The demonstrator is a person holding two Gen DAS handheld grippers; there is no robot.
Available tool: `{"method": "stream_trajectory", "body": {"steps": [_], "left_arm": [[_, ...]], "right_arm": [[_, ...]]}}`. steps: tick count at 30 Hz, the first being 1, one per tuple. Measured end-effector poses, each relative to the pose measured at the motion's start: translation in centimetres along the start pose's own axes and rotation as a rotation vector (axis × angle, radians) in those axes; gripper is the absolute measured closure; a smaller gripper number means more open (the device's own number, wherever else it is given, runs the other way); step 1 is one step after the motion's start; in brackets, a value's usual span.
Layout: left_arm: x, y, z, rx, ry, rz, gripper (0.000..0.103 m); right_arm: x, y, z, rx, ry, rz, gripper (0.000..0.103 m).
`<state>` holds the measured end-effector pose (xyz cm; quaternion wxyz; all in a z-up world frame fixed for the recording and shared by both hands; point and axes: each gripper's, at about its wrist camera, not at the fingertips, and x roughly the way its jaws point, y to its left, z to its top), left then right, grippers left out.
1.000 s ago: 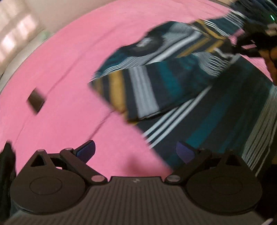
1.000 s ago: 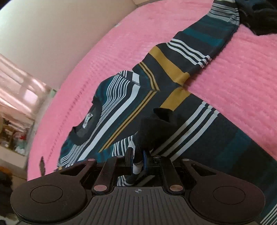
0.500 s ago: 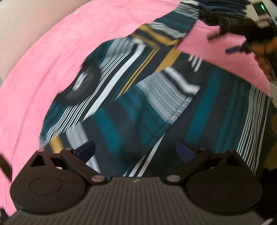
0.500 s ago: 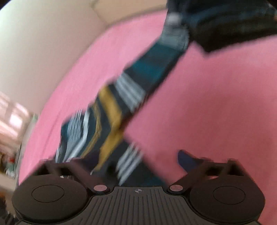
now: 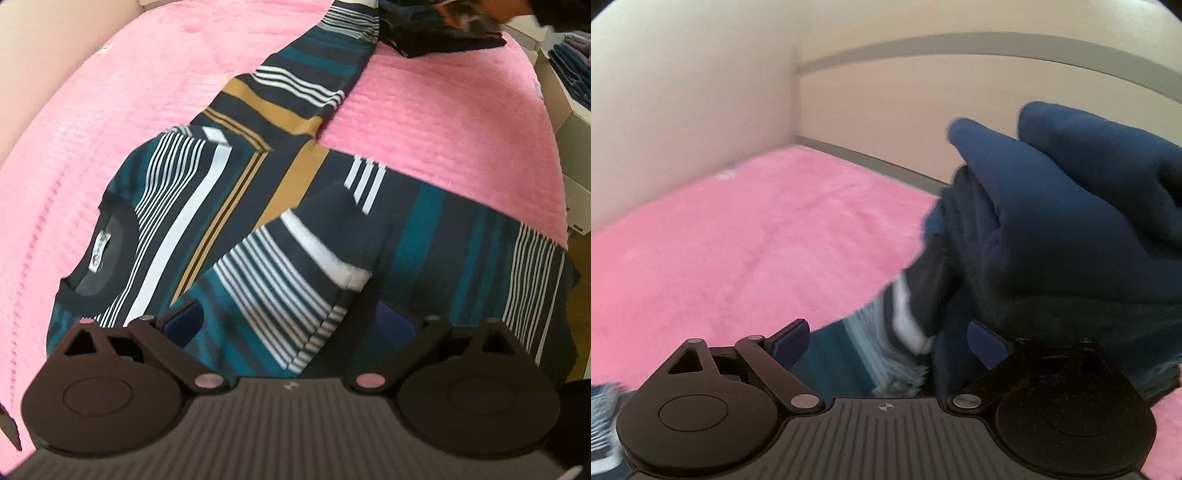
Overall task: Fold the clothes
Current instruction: 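Carry the held cuff across the sweater body and open the right gripper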
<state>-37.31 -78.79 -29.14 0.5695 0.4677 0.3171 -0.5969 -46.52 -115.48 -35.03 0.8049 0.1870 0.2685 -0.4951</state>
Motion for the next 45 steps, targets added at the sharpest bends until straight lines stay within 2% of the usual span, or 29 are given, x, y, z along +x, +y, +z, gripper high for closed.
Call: {"method": "stream_trajectory", "body": {"steps": [8,12,13,14,16,22,23,24,25,28,31,35,38,40,43,45], "left_arm": [[-0.1,1.2,0.4,-0.05,-0.01,0.033,0.005],[0.4,1.9,-0.2,-0.092,0.001,0.011,0.005],[0.5,2.0,-0.4,-0.094,0.004,0.003,0.005],[0.5,2.1,-0.6,-0.093,0.005,-0.003,0.005],[0.6,2.3,-1.1,-0.089,0.003,-0.014,0.005],[0.7,3.1,-2.9,-0.099,0.0,-0.052,0.005],[0.8,3.3,-3.3,-0.094,0.002,-0.054,0.005],[1.0,3.4,-3.7,-0.089,0.005,-0.053,0.005],[1.3,3.6,-4.1,-0.086,0.011,-0.052,0.005],[1.7,4.4,-5.3,-0.096,0.024,-0.042,0.005],[1.3,5.4,-6.1,-0.144,0.026,-0.031,0.005],[-0.1,6.8,-6.7,-0.206,0.005,-0.009,0.005],[-1.6,8.1,-7.5,-0.26,-0.021,0.025,0.005],[-2.7,9.3,-8.7,-0.306,-0.031,0.054,0.005],[-4.3,11.1,-11.4,-0.379,-0.025,0.105,0.005],[-5.2,12.3,-13.7,-0.428,-0.003,0.145,0.005]], "right_arm": [[3.7,3.3,-1.9,-0.071,-0.063,-0.197,0.007],[3.8,3.2,-2.2,-0.035,-0.09,-0.227,0.008],[3.7,3.2,-2.1,-0.027,-0.094,-0.231,0.009],[3.6,3.3,-2.1,-0.021,-0.096,-0.235,0.02],[3.6,3.5,-2.0,-0.014,-0.099,-0.247,0.027],[4.0,4.0,-1.0,0.057,-0.111,-0.305,0.03],[4.2,3.9,-0.8,0.071,-0.115,-0.298,0.054],[4.5,3.8,-0.6,0.084,-0.11,-0.283,0.07],[4.8,3.8,-0.4,0.085,-0.1,-0.265,0.095],[4.5,3.9,-0.4,0.057,-0.092,-0.181,0.1],[2.5,4.9,-0.6,0.015,-0.094,-0.093,0.1],[-4.5,8.6,-1.0,-0.066,-0.154,0.072,0.1],[-12.4,13.9,-2.5,-0.144,-0.21,0.254,0.1],[-17.0,18.3,-4.5,-0.186,-0.213,0.385,0.1],[-22.1,26.1,-9.3,-0.26,-0.176,0.613,0.1],[-23.8,31.0,-13.2,-0.382,-0.146,0.744,0.1]]}}
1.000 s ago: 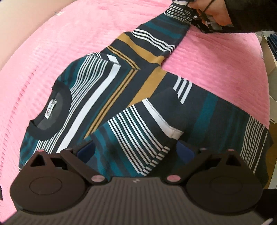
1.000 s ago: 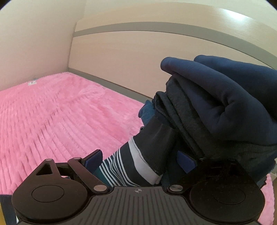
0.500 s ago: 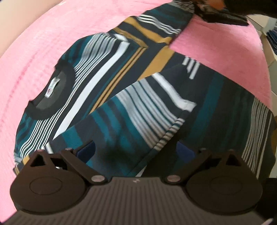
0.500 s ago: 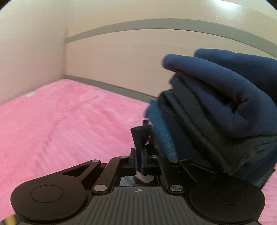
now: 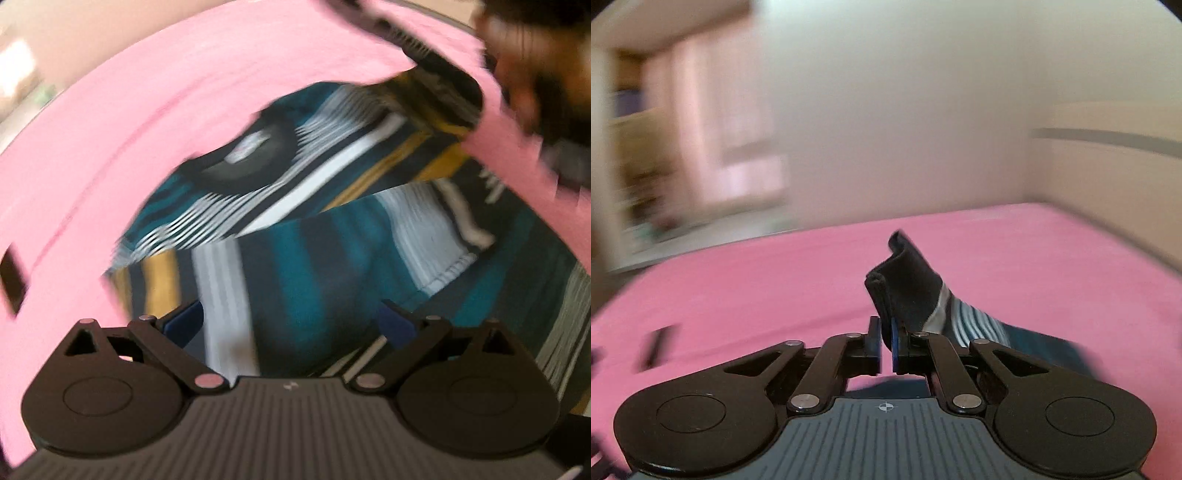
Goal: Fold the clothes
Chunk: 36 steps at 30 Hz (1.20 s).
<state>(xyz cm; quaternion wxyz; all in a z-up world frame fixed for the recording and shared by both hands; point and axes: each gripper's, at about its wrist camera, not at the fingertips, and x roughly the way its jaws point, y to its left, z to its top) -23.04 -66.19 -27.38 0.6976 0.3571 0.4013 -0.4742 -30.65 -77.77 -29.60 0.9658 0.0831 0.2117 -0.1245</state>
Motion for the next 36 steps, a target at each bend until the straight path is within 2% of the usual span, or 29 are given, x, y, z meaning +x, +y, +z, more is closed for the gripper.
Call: {"method": "stream_trajectory", "body": {"steps": [2,3,4,5,6,7,9,10,13,15,17,19,22,25,26,28,30,33,36], "left_arm": [[-0.6,2.3,-1.9,-0.054,0.023,0.043,0.005],[-0.8,3.2,-2.8,-0.081,0.029,0.058,0.005],[-1.0,4.3,-3.7,-0.109,0.034,0.069,0.005],[-1.1,5.2,-4.4,-0.133,0.036,0.074,0.005],[-1.1,6.0,-5.0,-0.152,0.038,0.077,0.005],[-0.9,6.8,-5.4,-0.167,0.04,0.078,0.006],[-0.2,7.7,-5.3,-0.172,0.032,0.074,0.007],[0.2,7.8,-4.9,-0.157,0.02,0.071,0.008],[2.1,7.6,-2.5,-0.067,-0.026,0.044,0.013],[3.7,7.3,-0.3,-0.033,-0.047,-0.002,0.023],[5.7,7.5,1.9,-0.065,-0.071,-0.06,0.029],[7.6,8.1,4.0,-0.136,-0.092,-0.076,0.03],[11.2,9.1,6.3,-0.227,-0.049,-0.081,0.031],[13.7,9.8,7.1,-0.306,0.016,-0.102,0.041],[13.7,9.7,7.2,-0.313,0.013,-0.116,0.054],[13.7,9.4,7.2,-0.325,0.006,-0.143,0.071],[12.1,9.2,7.3,-0.304,-0.04,-0.138,0.103],[8.2,11.2,7.0,-0.328,-0.127,-0.059,0.102],[7.5,12.9,5.7,-0.34,-0.092,-0.003,0.103]], "right_arm": [[2.0,4.7,-1.9,-0.103,0.055,0.113,0.099],[2.4,5.7,-2.6,-0.11,0.08,0.131,0.098],[2.5,6.3,-3.1,-0.111,0.102,0.141,0.09],[2.0,6.4,-3.6,-0.107,0.116,0.134,0.074],[1.4,6.0,-4.1,-0.11,0.127,0.113,0.029],[0.7,5.2,-4.6,-0.111,0.137,0.085,0.002],[-0.5,3.3,-5.7,-0.112,0.17,0.043,0.003],[-0.9,2.0,-6.3,-0.114,0.214,0.014,0.003],[-2.3,-2.7,-7.6,-0.094,0.306,-0.101,0.003],[-3.0,-5.8,-8.0,-0.086,0.351,-0.176,0.003],[-3.9,-8.6,-8.5,-0.069,0.377,-0.233,0.003],[-4.4,-11.0,-9.0,-0.059,0.389,-0.269,0.003],[-4.3,-13.8,-9.5,-0.054,0.399,-0.303,0.002],[-3.2,-15.9,-10.2,-0.077,0.428,-0.311,0.002],[-2.6,-16.4,-10.5,-0.092,0.44,-0.305,0.002],[-1.1,-17.0,-11.2,-0.135,0.466,-0.274,0.002],[0.2,-17.0,-11.6,-0.197,0.49,-0.246,0.002],[1.0,-17.4,-11.5,-0.233,0.479,-0.231,0.002],[2.0,-17.9,-11.3,-0.237,0.455,-0.259,0.002]]}}
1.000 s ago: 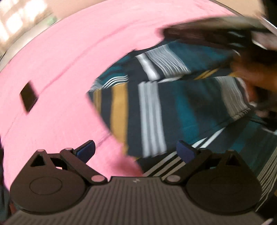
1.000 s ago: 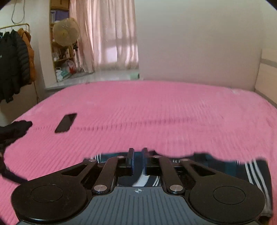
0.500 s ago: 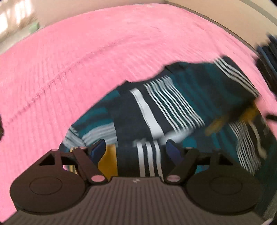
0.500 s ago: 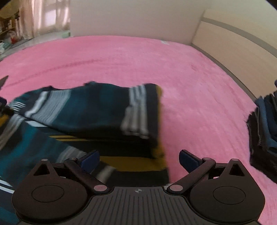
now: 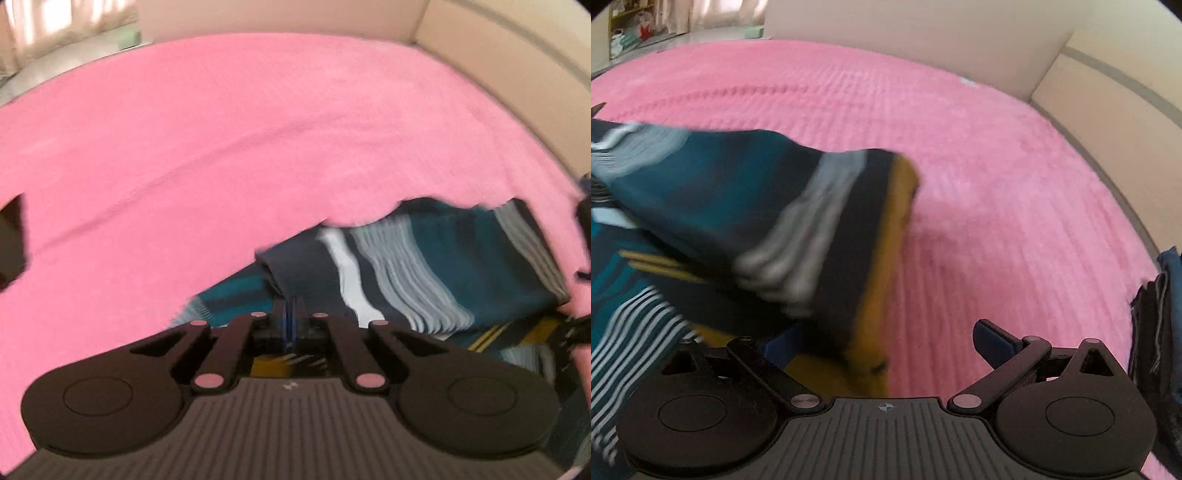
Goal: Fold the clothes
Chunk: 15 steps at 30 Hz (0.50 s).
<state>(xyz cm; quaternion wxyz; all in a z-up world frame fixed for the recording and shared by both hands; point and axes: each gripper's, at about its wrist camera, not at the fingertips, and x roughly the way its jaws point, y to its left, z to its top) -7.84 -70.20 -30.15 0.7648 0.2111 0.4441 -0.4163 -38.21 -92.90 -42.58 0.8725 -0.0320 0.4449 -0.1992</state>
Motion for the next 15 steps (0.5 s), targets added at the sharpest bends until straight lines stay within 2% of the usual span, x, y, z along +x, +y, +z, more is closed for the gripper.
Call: {"method": "stream_trajectory", "body": {"steps": [2,5,8,10,12,15], "left_arm": [[0.9,0.7,-0.9,0.017,0.055,0.013,0.102],[1.5,0.5,-1.7,0.037,0.078,0.012,0.102],[2.5,0.1,-2.2,0.053,0.103,0.002,0.101],[3.2,-0.5,-2.2,0.091,0.109,0.011,0.1],[3.5,-1.1,-2.4,0.143,0.109,0.035,0.094],[3.0,-0.7,-2.7,0.125,0.109,0.061,0.089]], "right_arm": [[0.9,0.0,0.1,0.003,0.013,0.005,0.002],[1.0,0.1,0.1,-0.03,-0.004,-0.032,0.002],[1.1,-1.1,-0.6,-0.006,-0.008,-0.196,0.002],[1.6,-2.1,-1.0,0.082,0.053,-0.161,0.002],[1.7,-2.1,-1.1,0.101,0.085,-0.143,0.002],[0.8,-2.2,-1.4,0.132,0.097,-0.139,0.002]]}}
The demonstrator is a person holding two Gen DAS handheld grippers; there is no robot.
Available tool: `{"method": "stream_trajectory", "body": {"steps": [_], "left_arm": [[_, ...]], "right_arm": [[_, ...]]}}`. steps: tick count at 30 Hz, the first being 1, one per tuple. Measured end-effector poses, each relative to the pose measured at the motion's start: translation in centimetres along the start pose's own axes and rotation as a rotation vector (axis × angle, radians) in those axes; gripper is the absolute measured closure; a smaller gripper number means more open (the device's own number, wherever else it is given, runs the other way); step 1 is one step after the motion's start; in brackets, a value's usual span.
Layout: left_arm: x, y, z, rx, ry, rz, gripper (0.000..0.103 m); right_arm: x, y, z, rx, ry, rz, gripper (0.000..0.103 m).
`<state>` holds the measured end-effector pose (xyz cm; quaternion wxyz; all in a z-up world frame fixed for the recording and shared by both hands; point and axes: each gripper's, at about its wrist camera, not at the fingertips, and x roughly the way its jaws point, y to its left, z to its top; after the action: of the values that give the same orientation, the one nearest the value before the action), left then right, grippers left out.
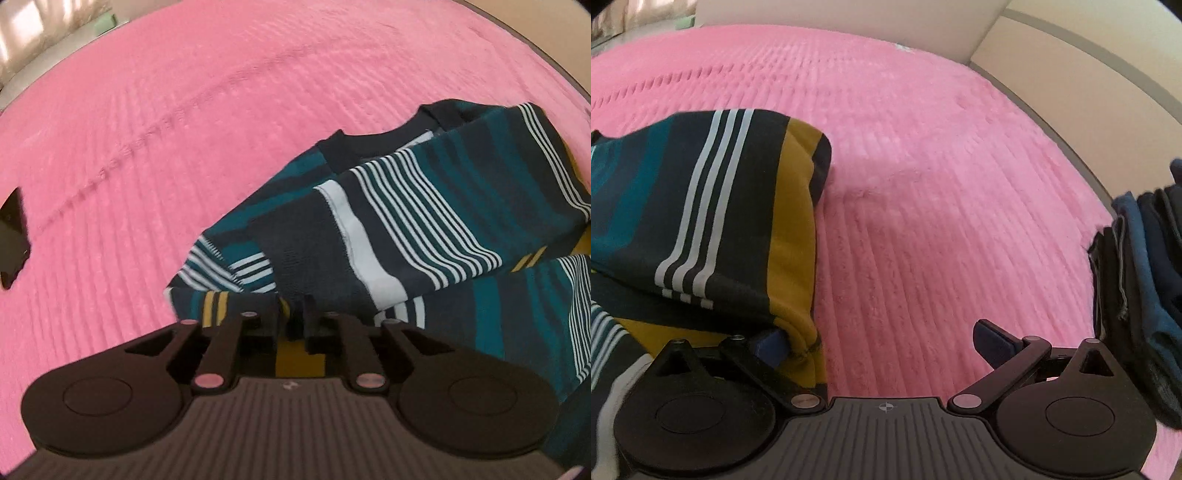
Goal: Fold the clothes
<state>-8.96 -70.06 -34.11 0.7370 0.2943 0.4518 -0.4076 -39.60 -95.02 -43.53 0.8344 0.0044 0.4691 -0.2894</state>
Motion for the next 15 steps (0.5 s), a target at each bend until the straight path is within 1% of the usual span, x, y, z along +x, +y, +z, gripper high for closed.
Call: {"method": "stream_trajectory", "body": {"steps": [3,5,6,8,9,11,12,13,15], "left_arm": [[-1.4,0.1,-0.8,-0.006,-0.003,0.031,0.088],[-2.7,-0.2,-1.9,-0.008,-0.002,0.043,0.087],[-3.4,-0.5,-2.5,-0.009,-0.006,0.045,0.085],[-5.1,-2.4,-4.3,0.053,-0.027,0.046,0.081],[-5.9,-3.4,-5.2,0.093,-0.039,0.046,0.079],[-7.4,-5.6,-6.9,0.165,-0.057,0.035,0.076],[-7.9,-6.8,-7.7,0.184,-0.057,0.013,0.074],[-8.2,-8.1,-8.4,0.202,-0.056,-0.011,0.073],[-8.3,-10.5,-9.4,0.244,-0.05,-0.05,0.072]], "right_arm": [[-1.2,-0.2,-1.2,0.031,0.045,0.006,0.002],[-2.1,-0.5,-2.5,0.039,0.077,0.011,0.002],[-2.5,-0.8,-3.3,0.043,0.093,0.016,0.002],[-3.6,-1.4,-5.0,0.051,0.129,0.025,0.002],[-4.4,-1.8,-5.4,0.063,0.129,0.028,0.002],[-6.7,-2.5,-6.0,0.102,0.081,0.052,0.003],[-8.0,-2.8,-5.9,0.139,0.045,0.105,0.003],[-9.0,-3.0,-5.6,0.182,0.02,0.189,0.003],[-9.8,-2.6,-4.8,0.225,0.014,0.353,0.003]]}}
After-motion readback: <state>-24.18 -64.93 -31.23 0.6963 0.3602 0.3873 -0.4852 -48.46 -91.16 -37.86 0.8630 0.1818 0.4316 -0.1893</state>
